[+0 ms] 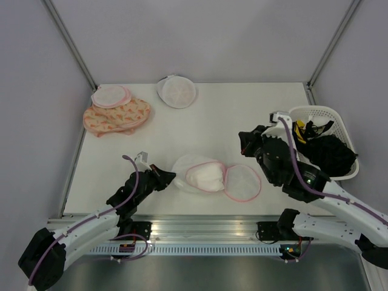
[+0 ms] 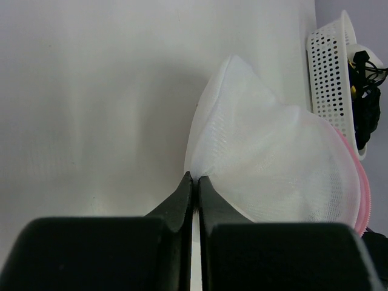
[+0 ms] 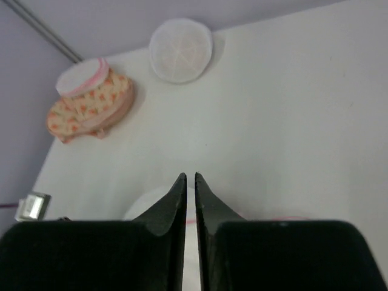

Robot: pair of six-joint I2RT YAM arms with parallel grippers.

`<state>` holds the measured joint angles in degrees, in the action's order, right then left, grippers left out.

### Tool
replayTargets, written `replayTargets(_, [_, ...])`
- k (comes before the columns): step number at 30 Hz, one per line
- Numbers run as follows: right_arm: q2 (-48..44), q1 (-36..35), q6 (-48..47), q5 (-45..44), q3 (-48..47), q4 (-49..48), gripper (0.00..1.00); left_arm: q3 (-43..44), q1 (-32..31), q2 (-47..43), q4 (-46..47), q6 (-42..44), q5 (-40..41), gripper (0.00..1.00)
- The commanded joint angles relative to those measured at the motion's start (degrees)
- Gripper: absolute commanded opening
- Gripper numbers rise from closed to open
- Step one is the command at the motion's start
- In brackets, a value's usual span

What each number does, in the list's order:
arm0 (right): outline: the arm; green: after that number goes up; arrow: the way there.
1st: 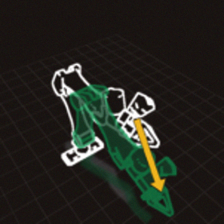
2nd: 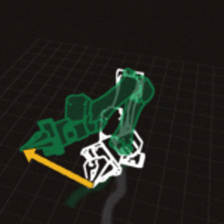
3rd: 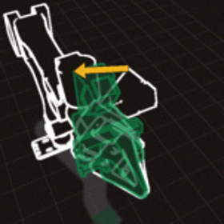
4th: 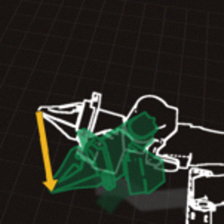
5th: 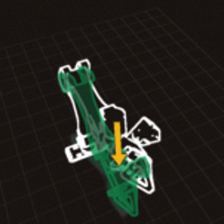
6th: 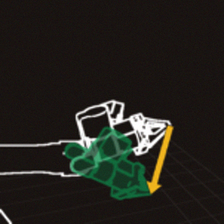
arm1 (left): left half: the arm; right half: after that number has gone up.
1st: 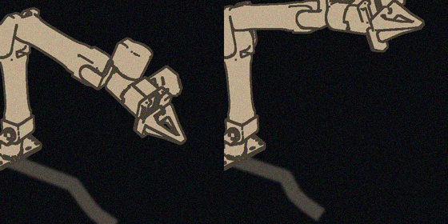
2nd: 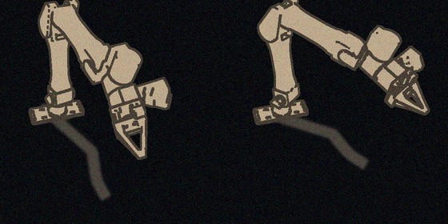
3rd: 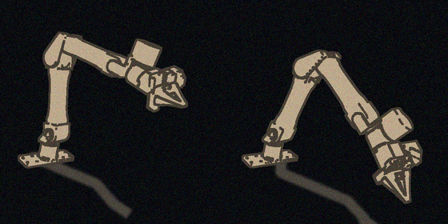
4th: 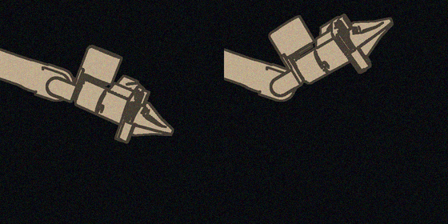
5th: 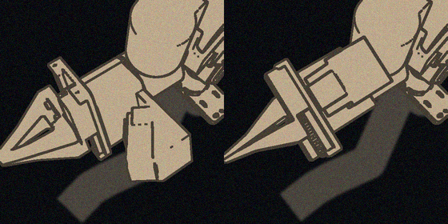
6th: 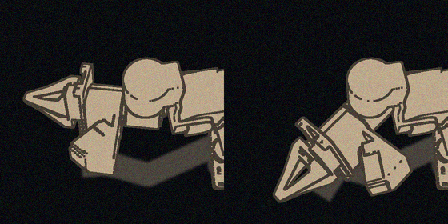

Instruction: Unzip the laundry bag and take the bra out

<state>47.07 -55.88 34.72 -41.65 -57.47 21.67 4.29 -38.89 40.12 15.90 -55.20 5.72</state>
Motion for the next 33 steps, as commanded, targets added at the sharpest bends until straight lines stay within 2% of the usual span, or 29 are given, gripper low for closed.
replayTargets(1, [5.6,0.0,-0.4,7.4,3.2,1.8,0.16,0.9,0.1,-0.5,0.9,-0.1,0.3,0.02])
replayTargets(3, [8.2,0.1,0.7,12.3,6.0,-0.5,0.33,0.7,0.1,-1.1,0.6,-0.2,0.3,0.02])
replayTargets(5, [10.3,0.2,2.4,15.4,11.0,-2.8,0.39,0.6,0.1,-1.5,0.4,-0.3,0.3,0.02])
replayTargets(13, [18.0,0.2,7.9,27.5,24.8,-16.3,0.47,0.3,0.1,-2.0,0.8,-0.7,0.3,0.02])
replayTargets(20, [26.7,0.2,8.3,30.1,27.3,-25.6,0.54,-0.7,0.1,-1.6,2.4,-1.3,-0.2,0.02])
replayTargets(22, [28.5,0.2,8.4,30.9,27.2,-29.0,0.53,-0.9,0.1,-1.4,2.6,-1.6,-0.3,0.02])
replayTargets(26, [29.7,0.2,8.5,31.9,26.1,-32.0,0.45,-1.0,0.1,-0.8,3.3,-1.6,-0.6,0.02])
replayTargets(28, [29.3,0.2,8.5,31.6,25.5,-32.3,0.37,-1.1,0.1,-0.4,3.7,-1.6,-1.0,0.02])
replayTargets(31, [29.2,0.2,8.3,31.7,24.9,-32.7,0.13,-1.5,0.1,0.3,4.7,-1.8,-1.1,0.02])
replayTargets(32, [29.4,0.2,8.3,31.7,24.7,-32.8,0.01,-1.6,0.1,0.6,4.9,-2.0,-1.1,0.02])
replayTargets(33, [29.7,0.2,8.3,31.7,24.3,-32.7,0.0,-1.6,0.1,0.8,5.2,-2.0,-1.2,0.02])
